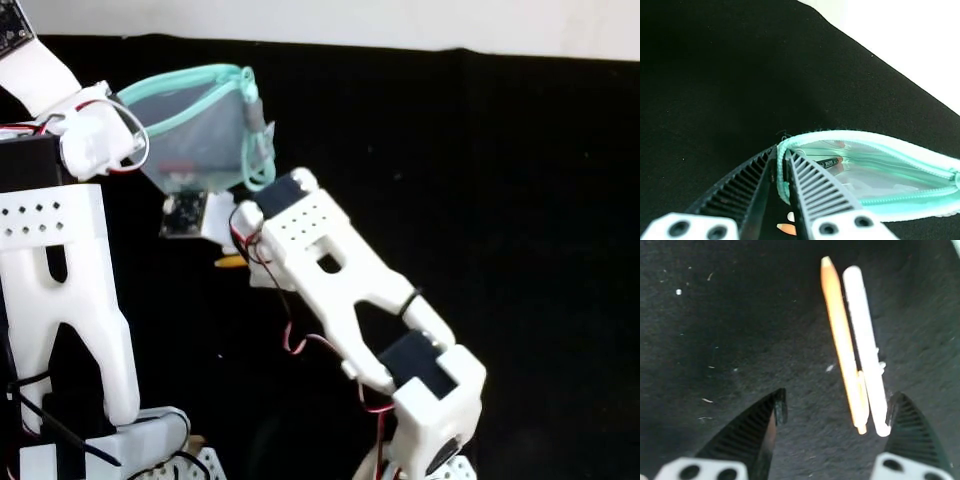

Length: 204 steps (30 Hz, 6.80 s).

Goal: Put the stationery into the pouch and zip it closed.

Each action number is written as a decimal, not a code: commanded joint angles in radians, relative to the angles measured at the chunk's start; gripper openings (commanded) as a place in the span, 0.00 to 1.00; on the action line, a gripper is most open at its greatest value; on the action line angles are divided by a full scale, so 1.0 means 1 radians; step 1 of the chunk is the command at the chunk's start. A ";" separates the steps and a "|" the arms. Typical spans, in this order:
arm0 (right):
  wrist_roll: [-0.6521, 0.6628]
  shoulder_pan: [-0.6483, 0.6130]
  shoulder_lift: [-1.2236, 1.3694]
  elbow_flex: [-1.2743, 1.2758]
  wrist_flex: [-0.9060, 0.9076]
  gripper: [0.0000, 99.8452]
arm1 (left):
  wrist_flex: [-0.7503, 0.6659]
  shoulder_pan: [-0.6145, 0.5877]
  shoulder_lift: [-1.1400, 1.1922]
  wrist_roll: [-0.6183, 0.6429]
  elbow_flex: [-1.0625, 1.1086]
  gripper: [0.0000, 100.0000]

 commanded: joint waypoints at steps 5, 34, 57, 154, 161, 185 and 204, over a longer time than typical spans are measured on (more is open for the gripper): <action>0.041 -0.016 0.104 -0.018 -0.105 0.31 | 0.005 0.022 0.044 0.006 0.007 0.01; 0.341 0.044 0.880 -0.932 0.183 0.31 | 0.003 0.022 0.045 0.005 0.007 0.01; 0.213 0.027 0.998 -1.046 0.329 0.00 | 0.003 0.022 0.045 0.005 0.007 0.01; -0.806 0.357 0.398 -1.623 -0.122 0.01 | 0.009 0.054 0.045 0.005 0.010 0.01; -0.806 0.305 0.395 -1.624 -0.271 0.01 | 0.006 0.054 0.045 0.005 0.010 0.01; -0.698 0.062 0.272 -1.623 -0.463 0.01 | 0.005 0.054 0.045 0.005 0.008 0.01; -0.703 0.008 0.492 -1.627 -0.556 0.01 | 0.005 0.054 0.045 0.005 0.008 0.01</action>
